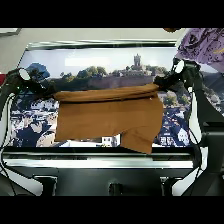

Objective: Fold the clothes and pants, and hang the long-sleeved shirts on hangers.

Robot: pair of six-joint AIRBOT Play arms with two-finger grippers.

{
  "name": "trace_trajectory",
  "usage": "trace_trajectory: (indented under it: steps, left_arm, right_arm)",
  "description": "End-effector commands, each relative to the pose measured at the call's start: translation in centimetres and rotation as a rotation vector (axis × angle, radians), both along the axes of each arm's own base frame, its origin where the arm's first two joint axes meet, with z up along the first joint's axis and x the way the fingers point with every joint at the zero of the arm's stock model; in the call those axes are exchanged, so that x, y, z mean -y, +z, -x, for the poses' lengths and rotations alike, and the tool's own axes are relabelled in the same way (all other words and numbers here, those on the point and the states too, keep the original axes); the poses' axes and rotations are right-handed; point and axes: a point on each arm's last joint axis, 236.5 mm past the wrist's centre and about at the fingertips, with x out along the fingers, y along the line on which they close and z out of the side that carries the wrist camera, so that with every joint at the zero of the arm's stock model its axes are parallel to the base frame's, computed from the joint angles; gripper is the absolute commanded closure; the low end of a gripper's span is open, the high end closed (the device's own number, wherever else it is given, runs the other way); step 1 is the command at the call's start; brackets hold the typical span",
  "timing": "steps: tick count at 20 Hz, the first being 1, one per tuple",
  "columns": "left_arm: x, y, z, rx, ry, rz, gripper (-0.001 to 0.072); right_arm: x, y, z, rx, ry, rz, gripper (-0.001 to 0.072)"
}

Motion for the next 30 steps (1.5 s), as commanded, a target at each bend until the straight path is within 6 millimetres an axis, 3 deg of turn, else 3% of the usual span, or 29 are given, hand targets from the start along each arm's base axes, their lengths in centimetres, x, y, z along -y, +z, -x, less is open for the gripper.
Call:
trace_trajectory:
  steps: [1, 8, 18, 19, 20, 21, 22, 24, 26, 28, 30]
  left_arm:
    - [2.4, -1.2, 2.7, -0.14, -0.004, 0.106, 0.0689]
    - [3.2, -1.4, 5.0, -0.249, 0.01, 0.111, 0.0689]
    - [4.9, -4.8, 5.7, -0.33, -0.012, 0.111, 0.0682]
    - [4.7, -4.8, 5.6, -0.326, -0.011, 0.102, 0.0571]
    - [4.4, -4.7, 5.6, -0.322, -0.01, 0.094, 0.0349]
    - [4.0, -4.2, 5.3, -0.308, -0.01, 0.083, 0.0151]
    - [3.3, -3.4, 4.9, -0.288, -0.008, 0.061, 0.0042]
    - [0.3, -0.1, 4.0, -0.226, 0.0, -0.043, 0.0027]
    - [-3.5, 4.2, 3.7, -0.156, 0.031, -0.17, 0.0027]
    - [-6.5, 8.2, 4.9, -0.103, 0.079, -0.243, 0.0028]
    - [-8.1, 10.6, 6.9, -0.076, 0.124, -0.257, 0.0029]
  right_arm:
    - [0.0, -1.5, 1.4, -0.079, 0.013, 0.006, 0.0681]
    - [0.2, -2.8, 2.1, -0.124, 0.024, 0.019, 0.0681]
    - [-0.1, -4.5, 2.9, -0.18, 0.035, 0.007, 0.0679]
    - [-0.1, -4.7, 2.9, -0.182, 0.042, 0.008, 0.0672]
    - [-0.1, -4.6, 2.8, -0.176, 0.053, 0.01, 0.06]
    - [-0.1, -4.3, 2.8, -0.172, 0.056, 0.01, 0.0503]
    - [0.0, -3.7, 2.8, -0.164, 0.061, 0.012, 0.0349]
    - [0.0, -1.5, 2.7, -0.12, 0.111, 0.028, 0.0314]
    - [1.3, 1.6, 3.2, -0.082, 0.129, 0.022, 0.0209]
    - [3.3, 4.4, 4.3, -0.046, 0.132, -0.053, 0.0216]
    - [4.8, 6.1, 6.6, 0.002, 0.133, -0.189, 0.0236]
